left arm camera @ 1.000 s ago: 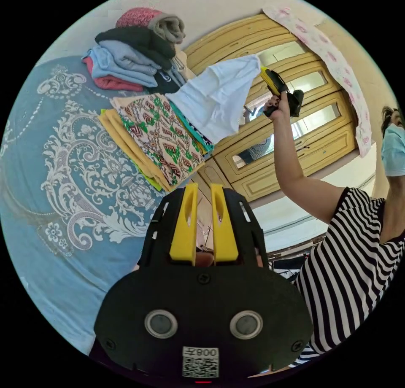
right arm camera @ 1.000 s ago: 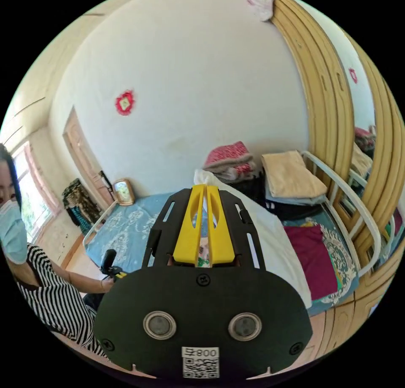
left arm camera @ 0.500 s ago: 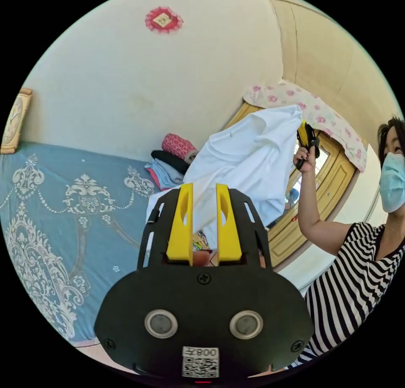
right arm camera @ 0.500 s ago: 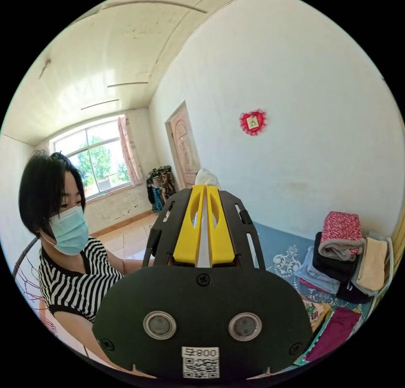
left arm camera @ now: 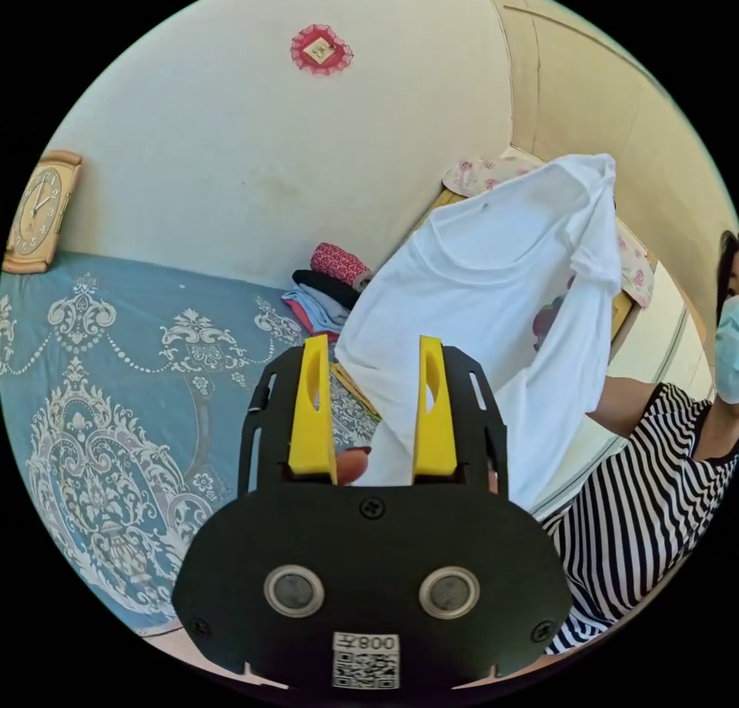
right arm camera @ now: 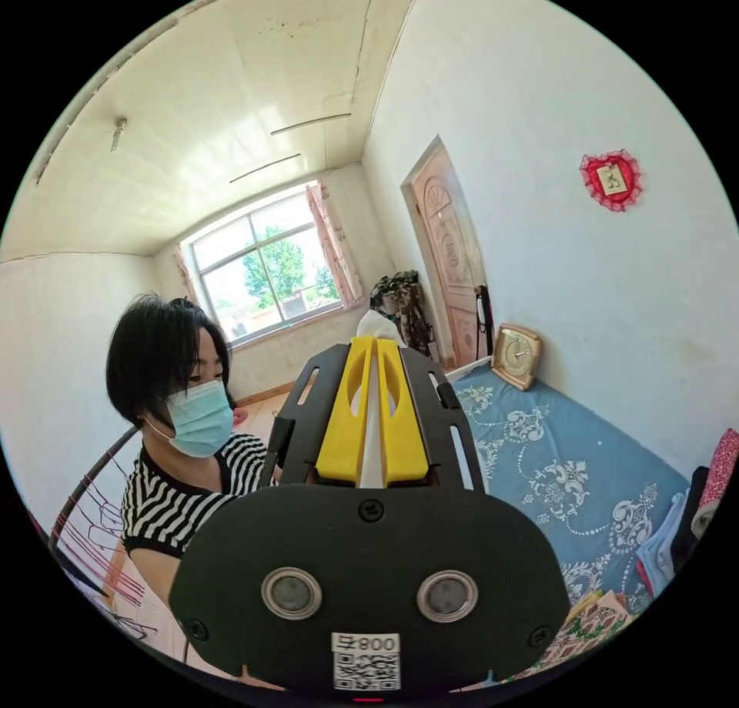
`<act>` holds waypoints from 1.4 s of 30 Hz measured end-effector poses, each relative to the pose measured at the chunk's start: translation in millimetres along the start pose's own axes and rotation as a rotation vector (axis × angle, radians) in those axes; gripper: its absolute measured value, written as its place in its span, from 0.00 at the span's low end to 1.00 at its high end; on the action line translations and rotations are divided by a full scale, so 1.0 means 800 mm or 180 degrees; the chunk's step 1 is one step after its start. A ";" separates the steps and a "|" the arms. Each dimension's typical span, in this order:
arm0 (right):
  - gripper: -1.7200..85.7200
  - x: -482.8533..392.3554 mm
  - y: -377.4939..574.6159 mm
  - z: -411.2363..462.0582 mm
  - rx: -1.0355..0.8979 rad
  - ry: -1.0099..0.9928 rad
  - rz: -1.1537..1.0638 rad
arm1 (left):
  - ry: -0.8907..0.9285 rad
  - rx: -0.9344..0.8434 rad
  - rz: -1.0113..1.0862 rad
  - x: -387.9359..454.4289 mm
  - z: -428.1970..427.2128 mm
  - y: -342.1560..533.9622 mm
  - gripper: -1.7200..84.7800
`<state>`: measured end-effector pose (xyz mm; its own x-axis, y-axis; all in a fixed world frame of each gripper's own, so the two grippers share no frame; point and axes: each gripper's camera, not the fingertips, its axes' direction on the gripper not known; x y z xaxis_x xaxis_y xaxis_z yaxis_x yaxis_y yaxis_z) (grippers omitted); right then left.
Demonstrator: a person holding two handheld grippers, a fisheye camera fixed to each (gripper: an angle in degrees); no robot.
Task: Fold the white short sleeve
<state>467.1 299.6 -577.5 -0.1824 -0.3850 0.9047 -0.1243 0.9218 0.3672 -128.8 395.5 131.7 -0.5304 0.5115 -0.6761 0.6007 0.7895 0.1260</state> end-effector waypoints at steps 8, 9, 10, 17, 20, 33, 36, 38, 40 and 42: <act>0.02 0.002 0.044 0.053 -0.0211 0.0019 -0.0059 | 0.0227 0.0150 0.0100 0.157 0.042 -0.020 0.05; 0.02 0.005 0.049 0.050 -0.0186 0.0022 -0.0045 | 0.0184 0.0181 0.0104 0.170 0.040 -0.022 0.05; 0.02 0.012 0.059 0.042 -0.0122 0.0048 -0.0008 | 0.0135 0.0228 0.0113 0.195 0.034 -0.024 0.04; 0.03 0.063 0.144 -0.032 0.0285 0.0422 0.0402 | -0.0117 0.0698 0.0229 0.342 -0.052 -0.049 0.03; 0.03 0.087 0.181 -0.051 0.0338 0.0533 0.0607 | -0.0363 0.0815 0.0535 0.424 -0.089 -0.072 0.02; 0.02 0.085 0.224 -0.132 0.0789 0.0277 0.0475 | -0.1458 0.0786 0.1719 0.780 -0.124 -0.127 0.03; 0.03 0.052 0.208 -0.161 0.0817 0.0355 0.0165 | -0.1578 0.0965 0.1929 0.848 -0.135 -0.134 0.03; 0.03 0.037 0.193 -0.181 0.0834 0.0396 -0.0024 | -0.1628 0.1149 0.2053 0.893 -0.146 -0.141 0.03; 0.03 0.037 0.180 -0.193 0.0837 0.0408 -0.0125 | -0.1718 0.1254 0.2171 0.922 -0.152 -0.148 0.03; 0.03 0.047 0.164 -0.203 0.0836 0.0398 -0.0181 | -0.1832 0.1316 0.2247 0.944 -0.154 -0.158 0.03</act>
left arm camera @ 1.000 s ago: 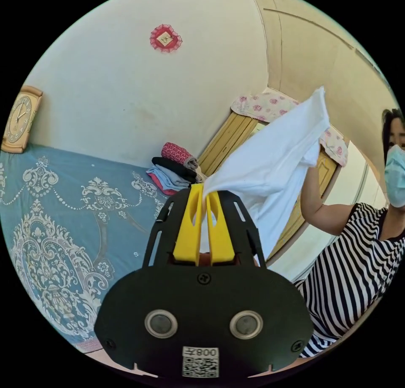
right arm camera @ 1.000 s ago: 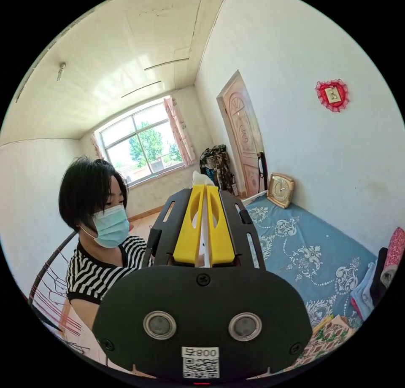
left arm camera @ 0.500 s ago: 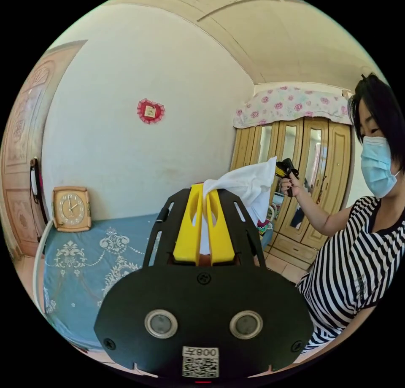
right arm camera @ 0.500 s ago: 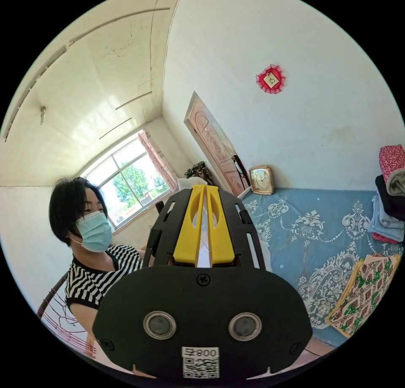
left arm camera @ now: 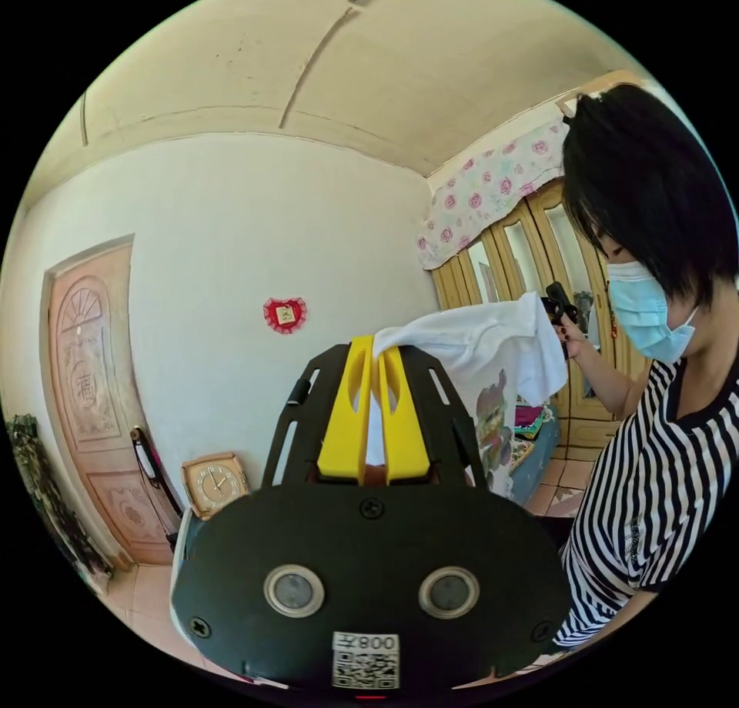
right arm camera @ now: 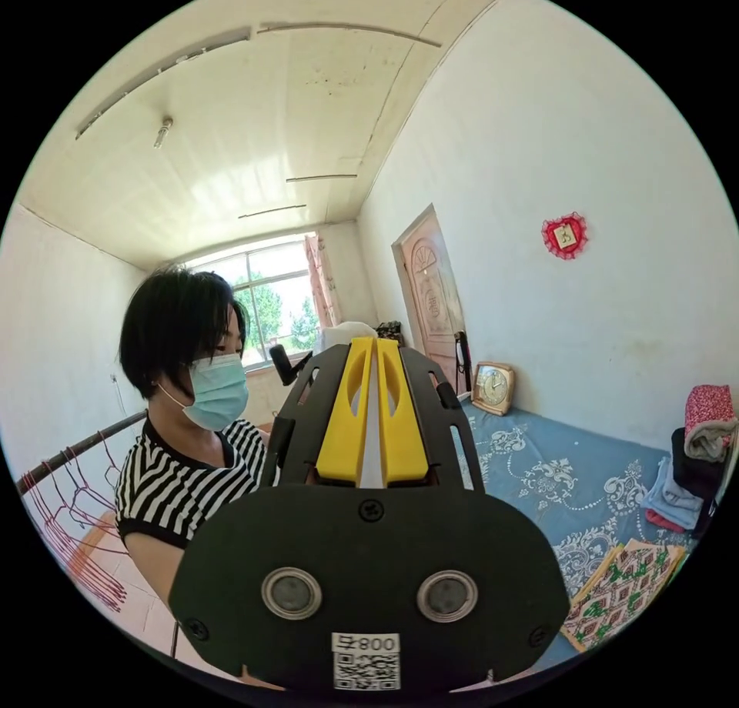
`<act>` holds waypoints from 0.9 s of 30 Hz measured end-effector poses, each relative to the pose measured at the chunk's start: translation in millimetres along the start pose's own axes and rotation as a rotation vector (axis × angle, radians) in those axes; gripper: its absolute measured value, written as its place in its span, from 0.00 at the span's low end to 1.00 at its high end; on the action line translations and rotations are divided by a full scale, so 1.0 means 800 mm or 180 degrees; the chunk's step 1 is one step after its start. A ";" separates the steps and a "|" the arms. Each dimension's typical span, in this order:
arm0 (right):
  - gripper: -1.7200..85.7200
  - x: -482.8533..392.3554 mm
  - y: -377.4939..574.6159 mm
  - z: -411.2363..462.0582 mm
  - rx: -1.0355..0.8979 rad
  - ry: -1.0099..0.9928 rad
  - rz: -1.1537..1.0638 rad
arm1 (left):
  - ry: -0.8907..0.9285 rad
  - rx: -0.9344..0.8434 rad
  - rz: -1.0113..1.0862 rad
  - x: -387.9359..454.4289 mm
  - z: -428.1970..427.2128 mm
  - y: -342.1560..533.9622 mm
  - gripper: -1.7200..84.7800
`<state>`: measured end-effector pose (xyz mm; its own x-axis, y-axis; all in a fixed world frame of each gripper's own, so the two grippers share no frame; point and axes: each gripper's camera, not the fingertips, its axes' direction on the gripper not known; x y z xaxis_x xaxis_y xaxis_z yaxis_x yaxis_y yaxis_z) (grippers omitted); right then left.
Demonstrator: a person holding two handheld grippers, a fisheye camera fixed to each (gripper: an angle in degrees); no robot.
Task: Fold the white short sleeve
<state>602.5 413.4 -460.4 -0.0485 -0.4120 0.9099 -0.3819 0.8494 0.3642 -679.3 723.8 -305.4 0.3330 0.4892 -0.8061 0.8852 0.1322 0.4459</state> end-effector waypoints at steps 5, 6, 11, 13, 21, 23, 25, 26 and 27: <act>0.02 0.076 -0.057 0.004 -0.0006 -0.0080 0.0004 | -0.0326 -0.0087 0.0148 -0.005 0.018 -0.047 0.03; 0.02 0.088 -0.064 0.005 -0.0014 -0.0077 0.0014 | -0.0342 -0.0115 0.0154 -0.009 0.023 -0.050 0.03; 0.03 0.227 -0.143 0.029 -0.0171 0.0133 0.0181 | -0.0411 -0.0479 0.0061 -0.075 0.107 -0.061 0.03; 0.03 0.291 -0.172 0.043 -0.0243 0.0246 0.0301 | -0.0349 -0.0625 -0.0063 -0.113 0.152 -0.056 0.03; 0.03 0.687 -0.261 0.148 -0.0820 0.0768 0.1192 | -0.0386 -0.1635 -0.0804 -0.319 0.435 0.041 0.03; 0.04 0.828 -0.254 0.185 -0.1109 0.0985 0.1691 | -0.0335 -0.1997 -0.1114 -0.380 0.527 0.102 0.04; 0.05 0.927 -0.230 0.202 -0.1179 0.0872 0.2150 | -0.0395 -0.2306 -0.1401 -0.419 0.586 0.159 0.04; 0.05 0.983 -0.207 0.206 -0.1261 0.0965 0.2458 | -0.0479 -0.2537 -0.1485 -0.439 0.616 0.200 0.05; 0.06 1.006 -0.193 0.205 -0.1290 0.1048 0.2615 | -0.0559 -0.2683 -0.1522 -0.448 0.629 0.221 0.05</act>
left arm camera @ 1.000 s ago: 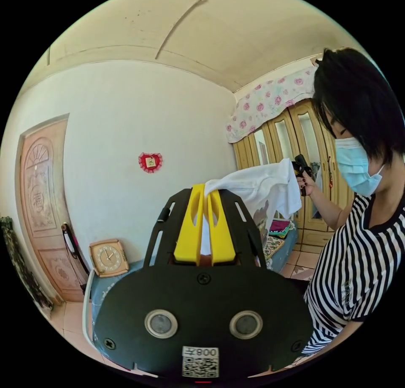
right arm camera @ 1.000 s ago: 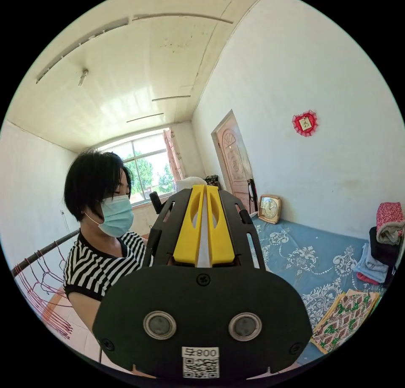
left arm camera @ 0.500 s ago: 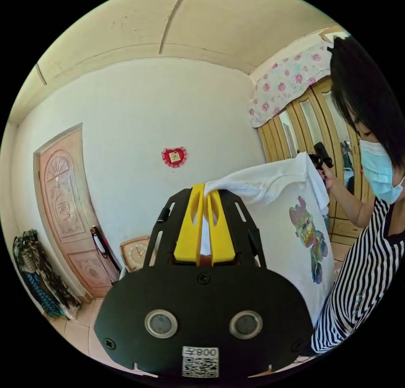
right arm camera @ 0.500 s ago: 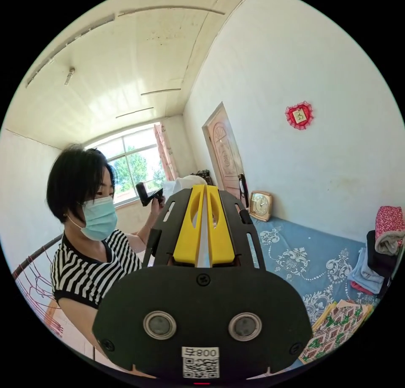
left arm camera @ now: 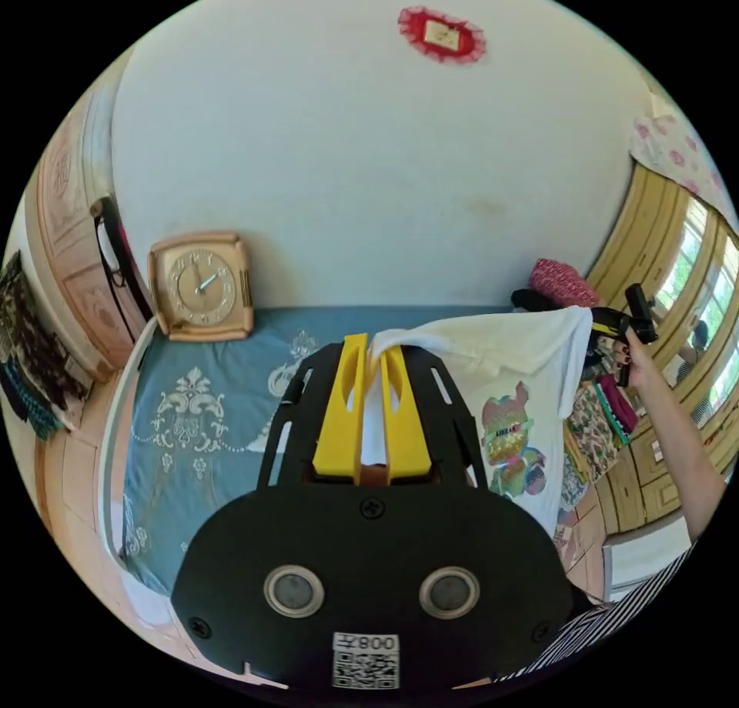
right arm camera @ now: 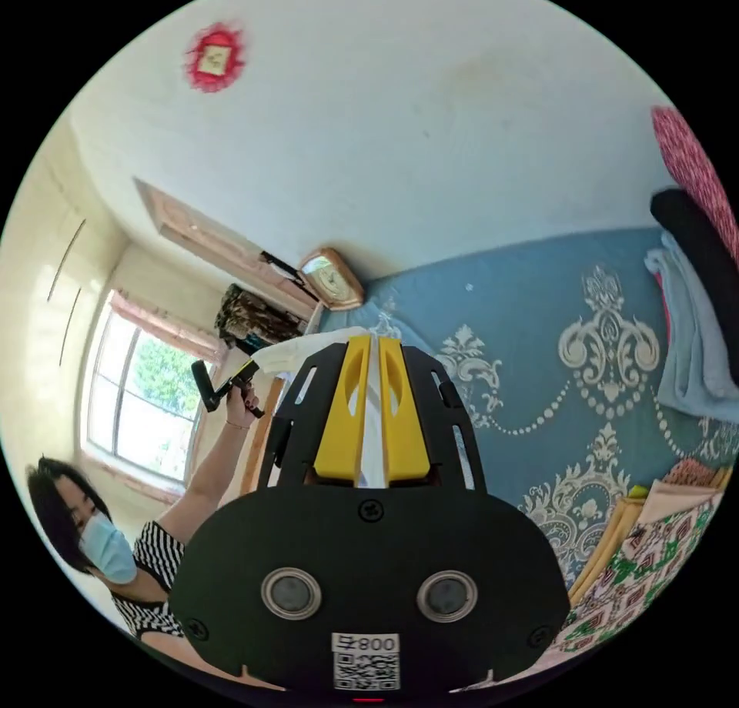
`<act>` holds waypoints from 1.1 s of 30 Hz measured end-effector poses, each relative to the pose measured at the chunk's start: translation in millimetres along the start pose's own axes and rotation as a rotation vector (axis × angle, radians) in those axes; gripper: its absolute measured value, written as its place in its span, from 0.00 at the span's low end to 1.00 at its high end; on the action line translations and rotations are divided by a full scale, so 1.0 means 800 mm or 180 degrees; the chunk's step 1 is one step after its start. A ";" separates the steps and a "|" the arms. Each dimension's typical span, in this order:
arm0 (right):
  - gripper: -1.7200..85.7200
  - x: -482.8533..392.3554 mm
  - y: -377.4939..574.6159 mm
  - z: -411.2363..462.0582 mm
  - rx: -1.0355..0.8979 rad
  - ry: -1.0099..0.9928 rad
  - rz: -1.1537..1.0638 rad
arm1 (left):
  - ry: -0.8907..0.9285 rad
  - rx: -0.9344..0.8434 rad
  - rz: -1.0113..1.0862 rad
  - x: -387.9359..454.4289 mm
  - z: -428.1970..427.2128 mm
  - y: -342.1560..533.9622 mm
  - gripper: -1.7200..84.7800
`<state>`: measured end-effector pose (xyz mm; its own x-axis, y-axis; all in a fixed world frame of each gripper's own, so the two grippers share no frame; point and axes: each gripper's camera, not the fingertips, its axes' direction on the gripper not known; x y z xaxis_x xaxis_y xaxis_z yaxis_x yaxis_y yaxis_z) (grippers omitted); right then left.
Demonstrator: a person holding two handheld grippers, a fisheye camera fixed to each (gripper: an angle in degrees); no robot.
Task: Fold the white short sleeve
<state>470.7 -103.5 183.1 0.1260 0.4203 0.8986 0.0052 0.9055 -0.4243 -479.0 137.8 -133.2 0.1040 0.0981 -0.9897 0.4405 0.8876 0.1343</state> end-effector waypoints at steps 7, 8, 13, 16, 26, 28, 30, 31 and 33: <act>0.09 0.190 0.030 0.005 -0.0431 0.0099 0.0746 | -0.0015 -0.1063 -0.0381 -0.141 0.130 0.092 0.14; 0.10 0.201 0.051 -0.003 -0.0552 0.0116 0.0780 | 0.0025 -0.1138 -0.0517 -0.170 0.124 0.116 0.15; 0.10 0.195 0.135 -0.049 -0.0942 0.0281 0.0764 | 0.0445 -0.1118 -0.1226 -0.264 0.057 0.216 0.16; 0.11 0.181 0.175 -0.067 -0.1203 0.0441 0.0787 | 0.0685 -0.1372 -0.1541 -0.289 0.030 0.284 0.17; 0.10 0.161 0.181 -0.127 -0.1225 0.0499 0.1000 | 0.1108 -0.1743 -0.2128 -0.366 0.033 0.330 0.17; 0.10 0.155 0.178 -0.139 -0.1216 0.0525 0.0987 | 0.1186 -0.1712 -0.2161 -0.384 0.031 0.323 0.16; 0.11 0.148 0.175 -0.151 -0.1175 0.0552 0.0977 | 0.1234 -0.1743 -0.2187 -0.401 0.029 0.318 0.14; 0.11 0.142 0.172 -0.157 -0.1169 0.0589 0.0951 | 0.1269 -0.1768 -0.2198 -0.411 0.028 0.316 0.13; 0.11 0.134 0.168 -0.167 -0.1180 0.0642 0.0920 | 0.1326 -0.1803 -0.2235 -0.426 0.025 0.315 0.11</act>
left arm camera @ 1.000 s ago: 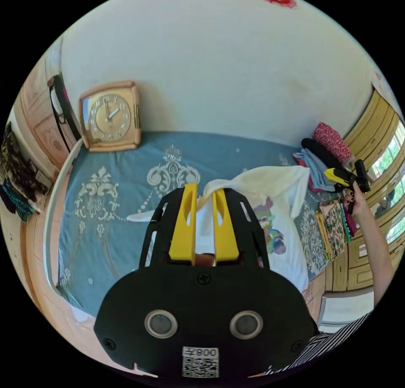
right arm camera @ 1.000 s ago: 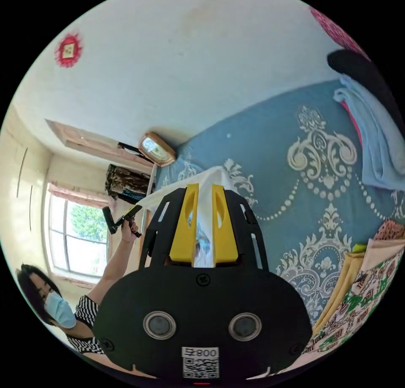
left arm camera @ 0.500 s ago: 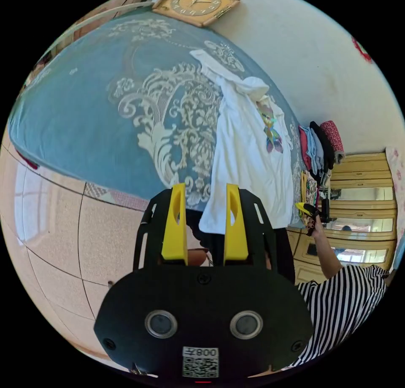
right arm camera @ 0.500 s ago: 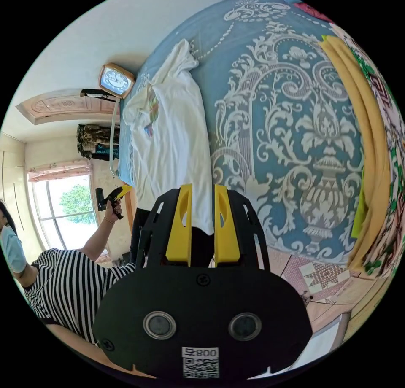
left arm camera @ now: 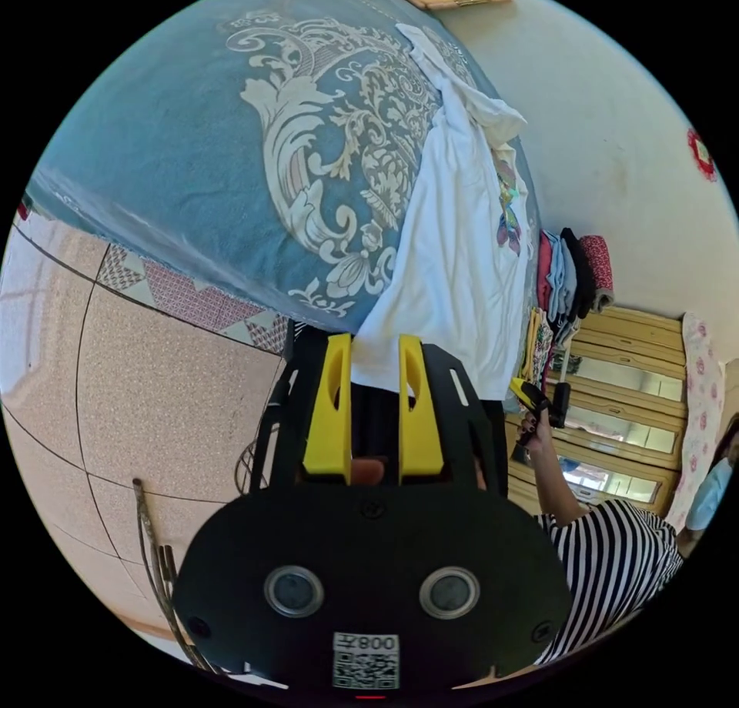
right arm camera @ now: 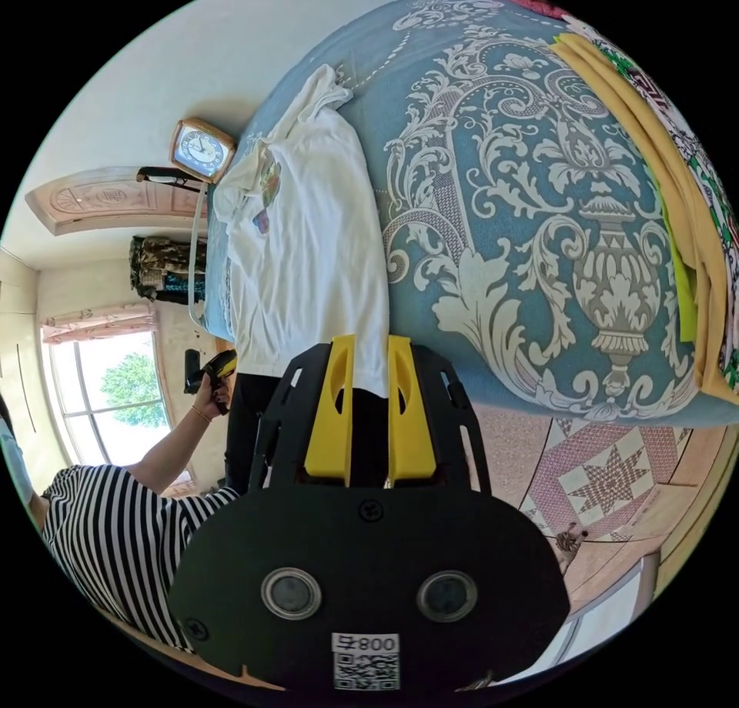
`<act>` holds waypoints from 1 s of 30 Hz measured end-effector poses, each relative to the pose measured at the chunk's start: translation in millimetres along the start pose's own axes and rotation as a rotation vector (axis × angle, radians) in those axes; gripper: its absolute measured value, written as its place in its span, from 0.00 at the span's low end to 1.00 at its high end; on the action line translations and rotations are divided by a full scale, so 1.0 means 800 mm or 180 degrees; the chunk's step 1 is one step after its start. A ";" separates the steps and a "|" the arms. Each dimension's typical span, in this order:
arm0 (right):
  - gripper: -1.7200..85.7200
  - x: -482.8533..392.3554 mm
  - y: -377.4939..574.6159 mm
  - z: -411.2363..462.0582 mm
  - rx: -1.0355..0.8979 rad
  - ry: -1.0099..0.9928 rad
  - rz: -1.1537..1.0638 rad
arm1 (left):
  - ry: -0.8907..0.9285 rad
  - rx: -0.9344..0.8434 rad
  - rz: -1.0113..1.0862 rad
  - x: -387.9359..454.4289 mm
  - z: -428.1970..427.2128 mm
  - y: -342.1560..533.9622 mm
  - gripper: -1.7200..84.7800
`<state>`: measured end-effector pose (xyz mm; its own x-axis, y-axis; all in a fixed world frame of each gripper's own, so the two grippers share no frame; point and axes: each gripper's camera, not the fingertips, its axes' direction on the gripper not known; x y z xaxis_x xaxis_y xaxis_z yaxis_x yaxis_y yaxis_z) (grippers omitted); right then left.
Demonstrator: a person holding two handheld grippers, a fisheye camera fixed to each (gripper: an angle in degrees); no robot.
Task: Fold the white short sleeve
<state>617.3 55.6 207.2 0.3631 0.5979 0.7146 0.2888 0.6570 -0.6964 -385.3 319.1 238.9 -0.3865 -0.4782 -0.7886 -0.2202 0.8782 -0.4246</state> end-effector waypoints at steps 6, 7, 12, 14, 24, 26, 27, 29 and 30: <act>0.10 -0.009 0.015 -0.033 -0.0028 0.0044 0.0000 | 0.0342 0.0051 -0.0078 -0.026 -0.046 -0.004 0.05; 0.09 -0.011 0.020 -0.039 -0.0021 0.0057 0.0003 | 0.0405 0.0065 -0.0072 -0.030 -0.057 -0.003 0.04; 0.05 -0.019 0.038 -0.059 -0.0033 0.0254 -0.0012 | 0.0613 0.0145 -0.0029 -0.038 -0.099 0.002 0.03; 0.04 -0.017 0.044 -0.071 -0.0102 0.0179 0.0065 | 0.0676 0.0220 0.0037 -0.037 -0.121 0.004 0.03; 0.02 -0.085 -0.052 -0.230 0.0528 -0.0960 -0.0449 | 0.1234 0.0884 0.0803 0.057 -0.245 -0.110 0.02; 0.02 -0.163 -0.098 -0.333 0.0931 -0.0939 -0.0934 | 0.1322 0.1223 0.1284 0.135 -0.316 -0.162 0.02; 0.02 -0.185 -0.105 -0.361 0.1048 -0.0963 -0.1061 | 0.1325 0.1325 0.1429 0.157 -0.337 -0.170 0.02; 0.02 -0.270 -0.109 -0.468 0.1454 -0.0923 -0.1501 | 0.1295 0.1741 0.2051 0.247 -0.424 -0.178 0.02; 0.02 -0.291 -0.105 -0.491 0.1534 -0.0859 -0.1599 | 0.1262 0.1847 0.2200 0.267 -0.444 -0.173 0.02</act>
<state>856.8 -318.8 73.6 0.0418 0.2239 0.9737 -0.0803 0.9722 -0.2201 -755.7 91.9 287.4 -0.5603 0.2667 -0.7842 0.6000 0.7834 -0.1623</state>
